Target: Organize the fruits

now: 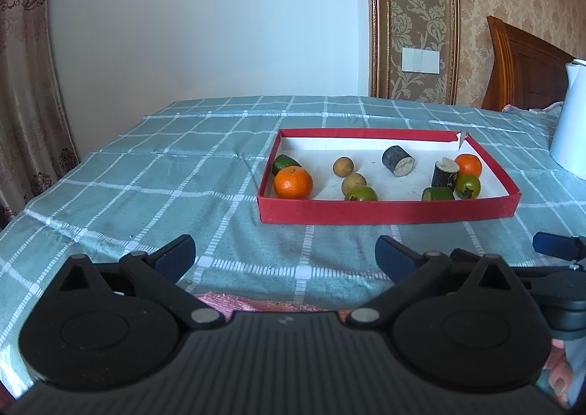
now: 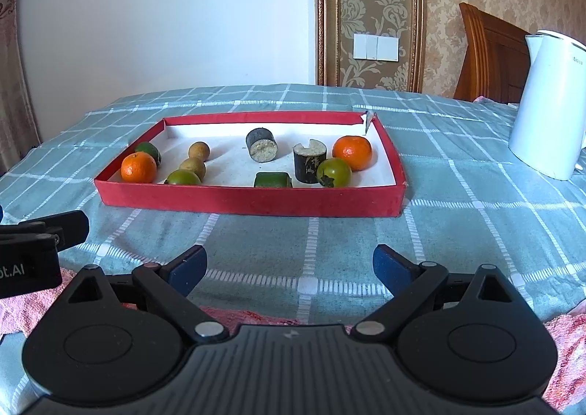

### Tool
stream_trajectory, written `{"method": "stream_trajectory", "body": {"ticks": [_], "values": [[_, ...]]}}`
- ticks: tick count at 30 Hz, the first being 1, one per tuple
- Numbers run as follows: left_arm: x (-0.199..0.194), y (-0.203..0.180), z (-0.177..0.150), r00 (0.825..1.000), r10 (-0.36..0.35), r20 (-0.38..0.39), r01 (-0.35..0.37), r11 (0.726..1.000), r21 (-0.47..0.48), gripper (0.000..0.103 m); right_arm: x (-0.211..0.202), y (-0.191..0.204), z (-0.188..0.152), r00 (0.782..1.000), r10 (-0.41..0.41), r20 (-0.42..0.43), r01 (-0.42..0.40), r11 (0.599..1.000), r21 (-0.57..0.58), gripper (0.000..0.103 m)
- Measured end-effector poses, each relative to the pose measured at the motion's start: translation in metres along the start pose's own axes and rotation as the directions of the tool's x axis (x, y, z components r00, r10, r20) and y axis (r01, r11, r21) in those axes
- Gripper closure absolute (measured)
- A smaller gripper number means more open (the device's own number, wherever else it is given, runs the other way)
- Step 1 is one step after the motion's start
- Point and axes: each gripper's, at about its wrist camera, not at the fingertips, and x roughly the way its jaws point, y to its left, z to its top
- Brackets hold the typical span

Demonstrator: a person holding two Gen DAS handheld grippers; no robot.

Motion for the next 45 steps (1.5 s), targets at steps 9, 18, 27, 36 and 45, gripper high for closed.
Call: {"method": "stream_trajectory", "body": {"ticks": [9,18,27,36,45], "values": [[-0.001,0.000,0.000,1.000,-0.004,-0.002,0.004,1.000,0.000,0.000,0.001,0.000,0.000,1.000,-0.002,-0.003,0.002,1.000,0.000,0.005],[0.003,0.001,0.000,1.000,-0.006,-0.014,0.006,1.000,-0.006,0.000,0.003,0.000,0.000,1.000,0.003,-0.010,-0.003,1.000,-0.002,0.005],[0.009,0.002,-0.001,0.999,-0.022,-0.026,0.022,1.000,-0.002,0.000,0.004,0.001,0.000,1.000,0.011,-0.001,-0.011,1.000,-0.004,0.005],[0.013,0.006,-0.001,0.998,-0.036,-0.052,0.034,0.999,-0.037,0.000,0.007,0.000,-0.001,1.000,0.015,-0.013,-0.015,1.000,-0.002,0.005],[0.012,0.002,-0.001,0.999,-0.015,-0.038,0.015,1.000,-0.009,0.000,0.010,0.000,-0.003,1.000,0.010,-0.014,-0.010,1.000,-0.011,0.005]]}}
